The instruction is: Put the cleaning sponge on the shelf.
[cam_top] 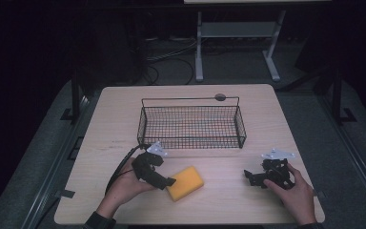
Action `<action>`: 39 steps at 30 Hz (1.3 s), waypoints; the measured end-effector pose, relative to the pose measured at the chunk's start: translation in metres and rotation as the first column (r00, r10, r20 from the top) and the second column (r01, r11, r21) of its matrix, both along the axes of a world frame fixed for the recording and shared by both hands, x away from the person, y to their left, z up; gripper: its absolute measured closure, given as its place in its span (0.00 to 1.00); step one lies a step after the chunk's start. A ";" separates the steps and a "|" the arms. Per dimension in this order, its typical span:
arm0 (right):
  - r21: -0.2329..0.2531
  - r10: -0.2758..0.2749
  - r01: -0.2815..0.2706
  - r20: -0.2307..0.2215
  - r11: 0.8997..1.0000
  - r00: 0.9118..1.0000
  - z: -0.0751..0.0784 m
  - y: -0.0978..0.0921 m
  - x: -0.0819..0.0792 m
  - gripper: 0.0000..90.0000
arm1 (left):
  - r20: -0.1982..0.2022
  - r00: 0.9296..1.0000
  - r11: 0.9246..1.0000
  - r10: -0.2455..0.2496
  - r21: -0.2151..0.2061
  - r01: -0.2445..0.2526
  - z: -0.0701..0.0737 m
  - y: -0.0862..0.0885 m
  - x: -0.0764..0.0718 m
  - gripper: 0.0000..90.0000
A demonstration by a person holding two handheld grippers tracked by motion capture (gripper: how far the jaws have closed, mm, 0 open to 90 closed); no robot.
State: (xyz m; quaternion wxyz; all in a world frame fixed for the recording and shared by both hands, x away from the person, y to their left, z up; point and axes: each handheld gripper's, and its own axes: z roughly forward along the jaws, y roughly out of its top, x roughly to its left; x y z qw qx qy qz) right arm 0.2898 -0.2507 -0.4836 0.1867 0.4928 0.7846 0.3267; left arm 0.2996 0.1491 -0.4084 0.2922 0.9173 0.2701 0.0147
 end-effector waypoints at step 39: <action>0.000 0.000 0.000 0.000 1.000 1.000 0.000 0.000 0.000 0.00 | -0.029 0.995 0.974 -0.098 0.202 0.102 -0.037 -0.076 -0.004 0.15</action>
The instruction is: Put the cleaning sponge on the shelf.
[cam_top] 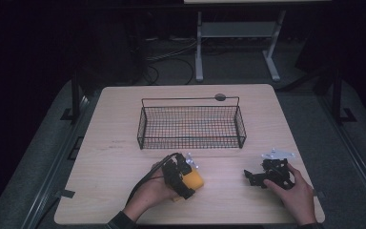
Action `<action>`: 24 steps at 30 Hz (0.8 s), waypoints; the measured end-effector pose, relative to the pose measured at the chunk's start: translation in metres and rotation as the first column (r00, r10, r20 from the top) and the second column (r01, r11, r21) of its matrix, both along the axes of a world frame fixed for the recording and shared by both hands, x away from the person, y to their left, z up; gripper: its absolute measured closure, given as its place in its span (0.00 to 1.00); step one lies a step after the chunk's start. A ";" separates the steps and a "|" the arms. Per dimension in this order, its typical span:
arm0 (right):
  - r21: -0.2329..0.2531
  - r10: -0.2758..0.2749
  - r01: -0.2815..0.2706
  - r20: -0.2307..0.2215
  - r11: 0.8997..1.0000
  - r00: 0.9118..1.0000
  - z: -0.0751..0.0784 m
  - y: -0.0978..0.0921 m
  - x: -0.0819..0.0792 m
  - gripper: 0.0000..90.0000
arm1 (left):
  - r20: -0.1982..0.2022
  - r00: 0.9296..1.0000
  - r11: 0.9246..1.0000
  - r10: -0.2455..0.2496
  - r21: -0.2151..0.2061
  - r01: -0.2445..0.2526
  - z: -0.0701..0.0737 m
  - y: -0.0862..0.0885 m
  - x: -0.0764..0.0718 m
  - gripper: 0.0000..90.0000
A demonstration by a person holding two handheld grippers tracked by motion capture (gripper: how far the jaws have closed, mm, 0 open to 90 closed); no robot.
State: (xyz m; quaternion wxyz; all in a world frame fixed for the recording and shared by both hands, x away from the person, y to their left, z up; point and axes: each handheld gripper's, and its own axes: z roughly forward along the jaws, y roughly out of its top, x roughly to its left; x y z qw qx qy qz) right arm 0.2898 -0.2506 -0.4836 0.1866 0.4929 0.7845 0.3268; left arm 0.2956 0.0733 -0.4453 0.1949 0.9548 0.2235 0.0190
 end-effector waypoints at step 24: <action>0.000 0.000 0.000 0.000 1.000 1.000 0.000 0.000 0.000 0.00 | 0.030 1.000 1.000 0.002 -0.001 -0.002 0.005 0.006 0.000 0.25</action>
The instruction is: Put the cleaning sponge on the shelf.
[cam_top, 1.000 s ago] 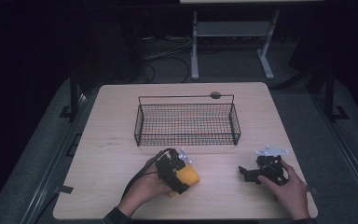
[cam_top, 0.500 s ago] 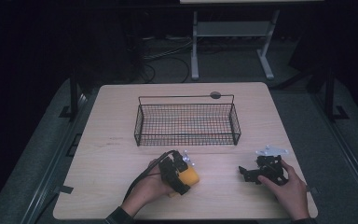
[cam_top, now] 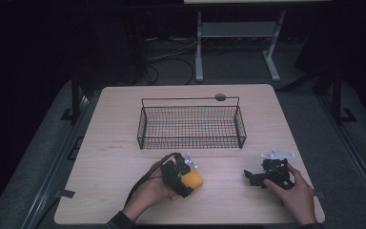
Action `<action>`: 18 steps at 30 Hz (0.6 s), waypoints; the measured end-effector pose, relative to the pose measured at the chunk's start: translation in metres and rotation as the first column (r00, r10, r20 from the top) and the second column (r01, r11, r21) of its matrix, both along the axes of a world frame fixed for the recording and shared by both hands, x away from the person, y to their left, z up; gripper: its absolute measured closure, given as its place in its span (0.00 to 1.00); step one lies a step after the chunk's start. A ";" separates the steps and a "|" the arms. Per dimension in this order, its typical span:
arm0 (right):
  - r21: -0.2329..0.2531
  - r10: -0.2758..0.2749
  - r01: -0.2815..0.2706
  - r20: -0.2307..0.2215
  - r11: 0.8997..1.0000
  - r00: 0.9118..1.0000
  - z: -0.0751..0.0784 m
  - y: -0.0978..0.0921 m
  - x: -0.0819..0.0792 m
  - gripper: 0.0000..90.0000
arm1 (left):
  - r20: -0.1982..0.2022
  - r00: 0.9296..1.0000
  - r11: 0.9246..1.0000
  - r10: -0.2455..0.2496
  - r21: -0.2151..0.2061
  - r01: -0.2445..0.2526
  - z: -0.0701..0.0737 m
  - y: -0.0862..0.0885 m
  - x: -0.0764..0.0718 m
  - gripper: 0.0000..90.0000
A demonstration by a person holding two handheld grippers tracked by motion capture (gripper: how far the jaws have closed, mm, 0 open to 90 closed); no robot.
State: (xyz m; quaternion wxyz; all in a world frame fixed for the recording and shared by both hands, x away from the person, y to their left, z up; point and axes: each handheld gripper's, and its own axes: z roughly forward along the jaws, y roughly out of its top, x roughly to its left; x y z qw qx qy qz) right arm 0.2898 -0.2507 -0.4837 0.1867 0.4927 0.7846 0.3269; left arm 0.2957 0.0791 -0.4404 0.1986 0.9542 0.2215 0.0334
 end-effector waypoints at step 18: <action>0.000 0.000 0.000 0.000 1.000 1.000 0.000 0.000 0.000 0.00 | 0.001 1.000 0.999 0.018 -0.041 -0.018 0.018 0.019 0.008 0.25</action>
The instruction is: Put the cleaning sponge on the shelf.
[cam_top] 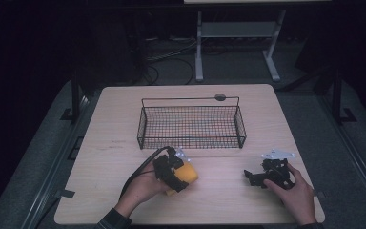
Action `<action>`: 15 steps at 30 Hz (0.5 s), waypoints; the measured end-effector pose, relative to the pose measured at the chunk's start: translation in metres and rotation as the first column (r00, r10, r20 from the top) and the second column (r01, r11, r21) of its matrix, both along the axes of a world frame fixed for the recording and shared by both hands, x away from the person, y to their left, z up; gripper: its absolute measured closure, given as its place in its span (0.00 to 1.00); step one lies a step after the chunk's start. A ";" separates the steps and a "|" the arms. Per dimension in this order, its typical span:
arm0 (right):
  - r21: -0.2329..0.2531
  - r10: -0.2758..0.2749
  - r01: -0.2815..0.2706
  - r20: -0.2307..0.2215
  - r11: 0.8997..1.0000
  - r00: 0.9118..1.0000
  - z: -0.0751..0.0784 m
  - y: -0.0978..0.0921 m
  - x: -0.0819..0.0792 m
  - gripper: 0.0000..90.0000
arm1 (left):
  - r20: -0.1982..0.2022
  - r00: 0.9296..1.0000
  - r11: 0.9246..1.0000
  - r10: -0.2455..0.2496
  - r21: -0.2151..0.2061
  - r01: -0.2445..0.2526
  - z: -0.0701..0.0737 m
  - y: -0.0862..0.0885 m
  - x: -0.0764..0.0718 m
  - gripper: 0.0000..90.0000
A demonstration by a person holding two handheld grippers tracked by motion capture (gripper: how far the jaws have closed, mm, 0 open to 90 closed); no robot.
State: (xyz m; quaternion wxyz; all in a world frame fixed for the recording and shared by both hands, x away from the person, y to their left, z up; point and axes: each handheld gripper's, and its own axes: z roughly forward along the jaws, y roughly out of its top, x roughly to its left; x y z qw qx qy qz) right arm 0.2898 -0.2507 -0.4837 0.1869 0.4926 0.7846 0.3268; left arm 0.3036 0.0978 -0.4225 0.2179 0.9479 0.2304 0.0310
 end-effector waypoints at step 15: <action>-0.001 0.001 -0.001 0.000 1.000 1.000 0.000 0.000 0.000 0.00 | 0.014 0.999 1.000 0.030 -0.006 -0.030 0.018 0.018 0.010 0.25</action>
